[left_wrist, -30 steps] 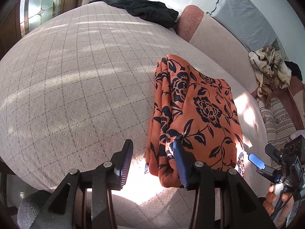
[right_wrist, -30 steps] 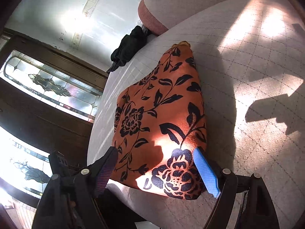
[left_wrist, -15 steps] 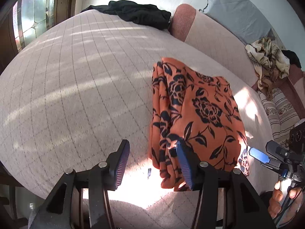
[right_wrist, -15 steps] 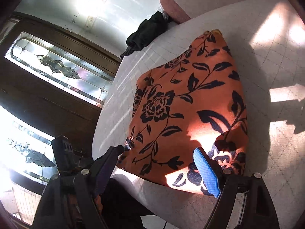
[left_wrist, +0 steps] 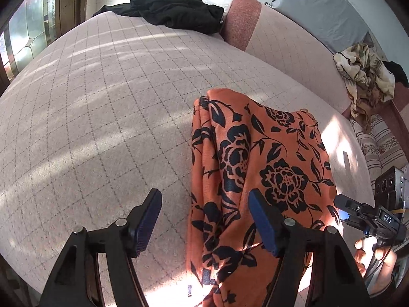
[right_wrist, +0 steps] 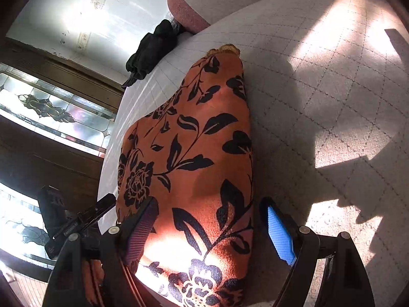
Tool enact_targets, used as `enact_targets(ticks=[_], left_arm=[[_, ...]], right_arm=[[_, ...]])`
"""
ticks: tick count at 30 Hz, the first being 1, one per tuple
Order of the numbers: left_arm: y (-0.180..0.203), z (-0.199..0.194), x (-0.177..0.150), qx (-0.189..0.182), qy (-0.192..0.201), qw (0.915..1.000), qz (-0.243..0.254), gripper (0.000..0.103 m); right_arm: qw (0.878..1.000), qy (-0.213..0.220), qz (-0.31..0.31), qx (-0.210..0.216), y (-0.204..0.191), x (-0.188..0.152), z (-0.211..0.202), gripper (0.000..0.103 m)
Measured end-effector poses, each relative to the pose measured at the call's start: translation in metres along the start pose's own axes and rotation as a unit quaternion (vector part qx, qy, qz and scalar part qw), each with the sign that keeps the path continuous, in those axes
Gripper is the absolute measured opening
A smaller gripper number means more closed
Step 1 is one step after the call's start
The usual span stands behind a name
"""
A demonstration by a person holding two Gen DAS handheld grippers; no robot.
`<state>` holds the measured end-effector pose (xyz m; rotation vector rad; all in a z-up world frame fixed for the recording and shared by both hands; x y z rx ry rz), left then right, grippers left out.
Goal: Fold small clothes
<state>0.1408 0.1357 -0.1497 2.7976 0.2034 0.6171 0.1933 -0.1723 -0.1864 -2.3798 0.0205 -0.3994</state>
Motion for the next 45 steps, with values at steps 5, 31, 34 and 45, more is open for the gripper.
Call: enact_targets(ticks=[5, 31, 34, 45], left_arm=[[0.013, 0.016, 0.001, -0.002, -0.012, 0.9999, 0.011, 0.071], [0.16, 0.058, 0.048, -0.063, -0.007, 0.9947, 0.08, 0.038], [0.143, 0.088, 0.028, -0.016, -0.048, 0.996, 0.074, 0.056], [0.112, 0.013, -0.004, 0.027, 0.028, 0.993, 0.112, 0.067]], right_arm=[[1.0, -0.005, -0.001, 0.004, -0.001, 0.004, 0.013, 0.084], [0.992, 0.097, -0.047, -0.062, 0.027, 0.086, -0.103, 0.039], [0.992, 0.054, 0.033, -0.109, 0.088, 0.073, -0.078, 0.063], [0.979, 0.169, -0.067, -0.087, 0.014, 0.055, -0.126, 0.076]])
Point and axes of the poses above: each gripper's, at about its wrist camera, not at the fingertips, and z roughly the way its jaws point, y to its right, x to its top, the point moved 9 cm from there along z, roughly the way its jaws point, and after that the axes turned 3 degrees about -y, right-handed, at the moved point
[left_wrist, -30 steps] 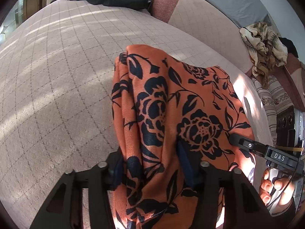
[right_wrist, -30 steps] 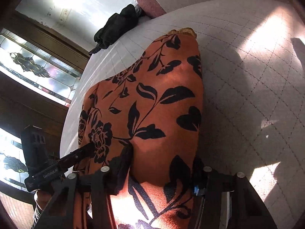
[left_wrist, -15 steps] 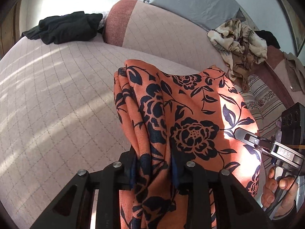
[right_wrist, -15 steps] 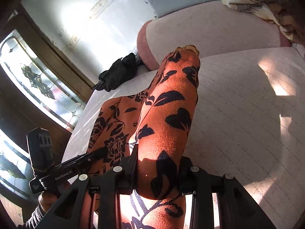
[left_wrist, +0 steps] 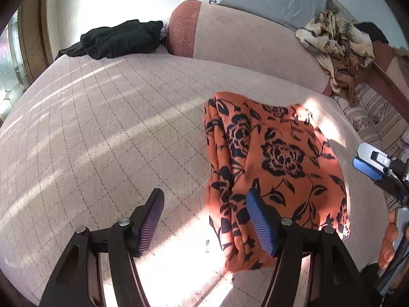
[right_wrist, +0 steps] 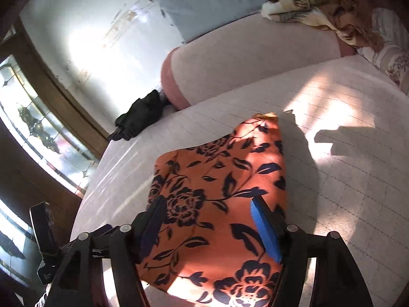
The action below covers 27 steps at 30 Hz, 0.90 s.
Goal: Fold small clothes
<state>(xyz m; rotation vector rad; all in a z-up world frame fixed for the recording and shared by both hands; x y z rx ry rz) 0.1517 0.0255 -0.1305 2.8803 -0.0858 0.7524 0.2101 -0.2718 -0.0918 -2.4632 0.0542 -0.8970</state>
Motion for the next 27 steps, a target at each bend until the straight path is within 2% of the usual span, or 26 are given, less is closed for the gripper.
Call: enact_targets(ticks=[2, 4, 6, 9, 11, 13, 15, 16, 18, 19, 21, 24, 27], left_arm=[[0.0, 0.036, -0.009, 0.041, -0.046, 0.9981, 0.008, 0.071], [-0.004, 0.037, -0.011, 0.03, -0.044, 0.9985, -0.015, 0.071], [-0.003, 0.018, -0.008, 0.033, -0.033, 0.9988, -0.018, 0.071], [0.001, -0.017, -0.003, 0.032, 0.017, 0.9993, 0.0, 0.072], [0.002, -0.029, -0.009, 0.032, 0.024, 0.9992, 0.0, 0.075], [0.003, -0.036, -0.02, 0.021, 0.016, 0.9996, -0.01, 0.075], [0.003, -0.042, -0.033, 0.008, 0.009, 0.9998, -0.015, 0.075], [0.002, -0.045, -0.039, 0.005, 0.008, 0.9999, -0.015, 0.075], [-0.001, -0.055, -0.05, 0.007, 0.017, 0.9998, -0.011, 0.075], [-0.005, -0.059, -0.053, 0.014, 0.023, 0.9995, -0.014, 0.076], [-0.011, -0.063, -0.057, 0.024, 0.033, 0.999, -0.021, 0.078], [-0.015, -0.072, -0.058, 0.046, 0.051, 0.9974, -0.022, 0.078], [-0.016, -0.085, -0.057, 0.064, 0.076, 0.995, -0.011, 0.079]], right_arm=[[0.999, -0.05, -0.012, 0.011, -0.013, -0.017, 0.029, 0.082], [0.992, -0.129, 0.007, -0.015, -0.005, -0.045, 0.066, 0.082], [0.993, -0.112, 0.001, -0.031, -0.009, -0.043, 0.065, 0.082], [0.997, -0.082, 0.001, 0.011, -0.036, -0.027, 0.046, 0.083], [0.997, -0.071, -0.012, -0.003, -0.042, -0.02, 0.045, 0.088], [0.997, -0.074, -0.003, -0.013, -0.032, -0.018, 0.061, 0.09], [0.991, -0.115, 0.042, -0.049, -0.001, -0.024, 0.091, 0.09], [0.991, -0.118, 0.054, -0.045, 0.005, -0.025, 0.095, 0.09], [0.993, -0.092, 0.06, -0.038, -0.007, -0.016, 0.078, 0.09], [0.995, -0.079, 0.053, -0.018, -0.021, -0.012, 0.067, 0.09], [0.998, -0.052, 0.013, -0.015, -0.045, -0.011, 0.043, 0.09], [0.998, -0.032, -0.043, -0.027, -0.07, -0.028, 0.013, 0.09], [0.997, -0.021, -0.067, -0.041, -0.076, -0.055, -0.012, 0.09]])
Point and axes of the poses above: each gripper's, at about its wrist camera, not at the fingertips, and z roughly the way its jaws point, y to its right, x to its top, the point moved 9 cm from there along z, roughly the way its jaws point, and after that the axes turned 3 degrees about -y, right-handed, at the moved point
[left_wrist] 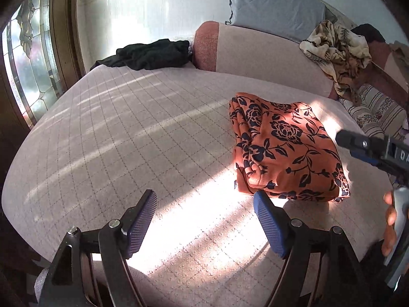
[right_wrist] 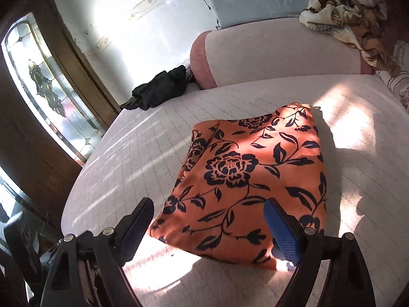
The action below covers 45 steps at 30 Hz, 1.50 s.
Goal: Fold small clothes
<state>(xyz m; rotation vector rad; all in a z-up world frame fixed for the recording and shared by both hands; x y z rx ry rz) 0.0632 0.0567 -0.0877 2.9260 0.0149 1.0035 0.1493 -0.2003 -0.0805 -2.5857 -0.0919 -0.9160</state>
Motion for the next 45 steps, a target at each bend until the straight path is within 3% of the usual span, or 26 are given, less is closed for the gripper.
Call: enact_targets(ticks=[4, 7, 10, 12, 13, 16, 21, 24, 31, 36, 45], left_arm=[[-0.002, -0.015, 0.009, 0.025, 0.035, 0.9991, 0.005, 0.088], [0.0, -0.019, 0.015, 0.024, 0.043, 0.9988, -0.004, 0.088], [0.006, -0.017, 0.017, 0.027, 0.04, 0.9988, -0.004, 0.088], [0.014, -0.013, 0.016, 0.027, 0.034, 0.9991, 0.003, 0.088], [0.017, -0.011, 0.016, 0.027, 0.031, 0.9991, 0.008, 0.088], [0.026, -0.005, 0.014, 0.027, 0.021, 0.9992, 0.019, 0.088], [0.029, 0.004, 0.011, 0.026, 0.003, 0.9996, 0.013, 0.089], [0.03, 0.006, 0.01, 0.028, -0.001, 0.9995, 0.012, 0.096], [0.031, 0.008, 0.01, 0.021, -0.01, 0.9997, 0.004, 0.097], [0.037, 0.014, 0.009, 0.036, -0.029, 0.9988, 0.017, 0.099], [0.059, 0.013, 0.014, 0.017, -0.025, 0.9981, 0.053, 0.099]], right_arm=[[0.999, 0.005, -0.004, -0.038, 0.011, -0.041, -0.021, 0.09], [0.998, 0.005, -0.011, -0.065, 0.018, -0.061, -0.031, 0.09], [0.995, 0.009, -0.027, -0.093, 0.021, -0.067, -0.04, 0.09], [0.992, 0.008, -0.039, -0.12, 0.023, -0.066, -0.042, 0.094], [0.99, 0.007, -0.046, -0.134, 0.024, -0.065, -0.043, 0.102], [0.986, 0.012, -0.048, -0.161, 0.029, -0.063, -0.046, 0.103], [0.983, 0.008, -0.033, -0.178, 0.037, -0.063, -0.047, 0.103], [0.981, 0.01, -0.028, -0.192, 0.041, -0.061, -0.05, 0.103], [0.979, 0.011, -0.027, -0.201, 0.043, -0.056, -0.052, 0.103], [0.979, 0.008, -0.031, -0.201, 0.042, -0.056, -0.051, 0.103], [0.979, 0.008, -0.032, -0.2, 0.042, -0.054, -0.052, 0.103]])
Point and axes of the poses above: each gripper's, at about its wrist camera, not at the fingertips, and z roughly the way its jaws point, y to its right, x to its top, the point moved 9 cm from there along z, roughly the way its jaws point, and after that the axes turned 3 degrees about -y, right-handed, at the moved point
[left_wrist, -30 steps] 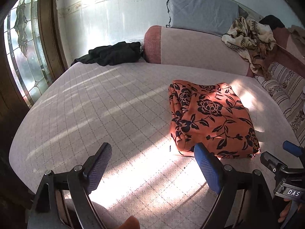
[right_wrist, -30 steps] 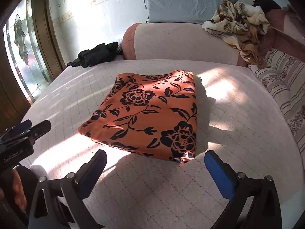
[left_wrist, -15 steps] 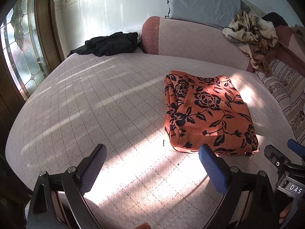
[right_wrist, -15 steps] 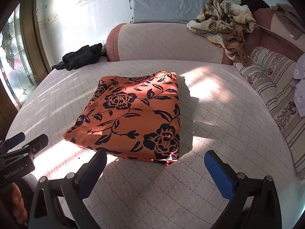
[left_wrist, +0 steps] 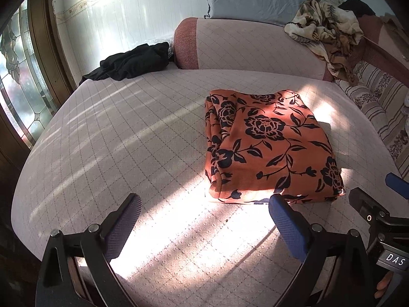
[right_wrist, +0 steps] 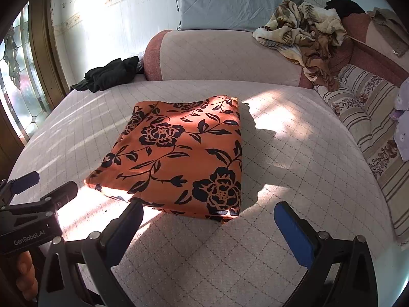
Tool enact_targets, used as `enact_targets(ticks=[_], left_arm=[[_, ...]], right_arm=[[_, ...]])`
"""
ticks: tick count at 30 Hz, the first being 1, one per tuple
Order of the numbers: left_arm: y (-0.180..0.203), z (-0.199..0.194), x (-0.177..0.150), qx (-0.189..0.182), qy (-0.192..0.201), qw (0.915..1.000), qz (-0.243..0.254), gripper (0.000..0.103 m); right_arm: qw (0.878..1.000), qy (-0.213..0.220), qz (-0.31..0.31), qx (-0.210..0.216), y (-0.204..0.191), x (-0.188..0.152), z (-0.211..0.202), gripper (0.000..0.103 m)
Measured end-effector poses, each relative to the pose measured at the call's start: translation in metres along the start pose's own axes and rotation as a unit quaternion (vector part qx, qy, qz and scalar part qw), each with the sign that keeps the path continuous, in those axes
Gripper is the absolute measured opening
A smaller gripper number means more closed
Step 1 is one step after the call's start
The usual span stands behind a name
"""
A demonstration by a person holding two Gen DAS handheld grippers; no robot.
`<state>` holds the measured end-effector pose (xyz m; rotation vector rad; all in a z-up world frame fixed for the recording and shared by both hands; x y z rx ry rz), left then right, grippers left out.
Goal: Fold small clothes
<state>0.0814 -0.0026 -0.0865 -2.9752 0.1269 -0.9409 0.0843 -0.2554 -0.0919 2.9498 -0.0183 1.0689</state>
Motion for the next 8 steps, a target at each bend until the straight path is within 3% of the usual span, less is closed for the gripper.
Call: enact_targets(ticks=[8], left_arm=[[0.0073, 0.0012, 0.0073, -0.013, 0.0, 0.9999, 0.002, 0.099]], right_arm=[[1.0, -0.002, -0.005, 0.005, -0.0032, 0.002, 0.0025, 0.103]])
Point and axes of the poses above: each gripper's, at about its wrist camera, not at the fingertips, and z roughly the way its jaws point, y to its right, x to its top, the point moved 9 cm from there along z, roughly the way its jaws point, and after that the axes turned 3 degrees about -y, right-handed, at the moved point
